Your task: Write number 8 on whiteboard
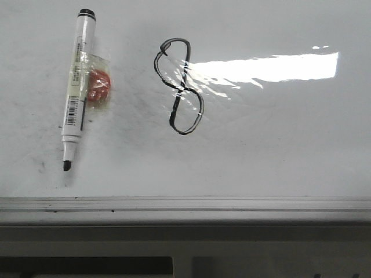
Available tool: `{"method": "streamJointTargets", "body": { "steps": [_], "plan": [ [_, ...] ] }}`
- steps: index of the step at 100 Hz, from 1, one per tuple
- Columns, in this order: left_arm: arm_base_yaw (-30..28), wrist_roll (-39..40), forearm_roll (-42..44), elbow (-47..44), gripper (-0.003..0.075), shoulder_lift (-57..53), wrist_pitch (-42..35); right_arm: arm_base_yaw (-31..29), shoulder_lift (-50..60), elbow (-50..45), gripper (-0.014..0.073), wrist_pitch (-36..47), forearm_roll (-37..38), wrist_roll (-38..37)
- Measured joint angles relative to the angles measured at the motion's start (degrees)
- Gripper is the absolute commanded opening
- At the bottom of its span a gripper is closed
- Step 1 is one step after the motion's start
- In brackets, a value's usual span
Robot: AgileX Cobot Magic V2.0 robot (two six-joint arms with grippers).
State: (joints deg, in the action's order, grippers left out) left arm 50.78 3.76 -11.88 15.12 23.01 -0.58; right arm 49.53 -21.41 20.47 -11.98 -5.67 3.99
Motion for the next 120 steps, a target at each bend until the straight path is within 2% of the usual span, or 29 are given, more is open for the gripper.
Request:
{"method": "streamJointTargets", "body": {
  "steps": [12,32,94,105,120],
  "plan": [
    [0.0,0.0,1.3,-3.6,-0.002,-6.8,1.0,0.0,8.1,-6.4,-0.007,-0.8,0.1,0.0],
    [0.0,0.0,0.4,-7.3,-0.002,-12.7,1.6,0.0,16.4,-11.4,-0.0071,-1.1,0.2,0.0],
    [0.0,0.0,0.9,-10.2,-0.002,-12.9,1.7,0.0,17.3,-13.6,-0.0071,-1.4,0.2,0.1],
    [-2.6,0.0,2.1,-12.0,-0.002,-13.0,0.2,0.0,17.3,-13.6,-0.0071,-1.4,0.2,0.1],
    [-12.2,0.0,4.5,-14.6,-0.002,-13.8,-1.7,0.0,17.3,-13.6,-0.0071,-1.4,0.2,0.1]
  ]
}}
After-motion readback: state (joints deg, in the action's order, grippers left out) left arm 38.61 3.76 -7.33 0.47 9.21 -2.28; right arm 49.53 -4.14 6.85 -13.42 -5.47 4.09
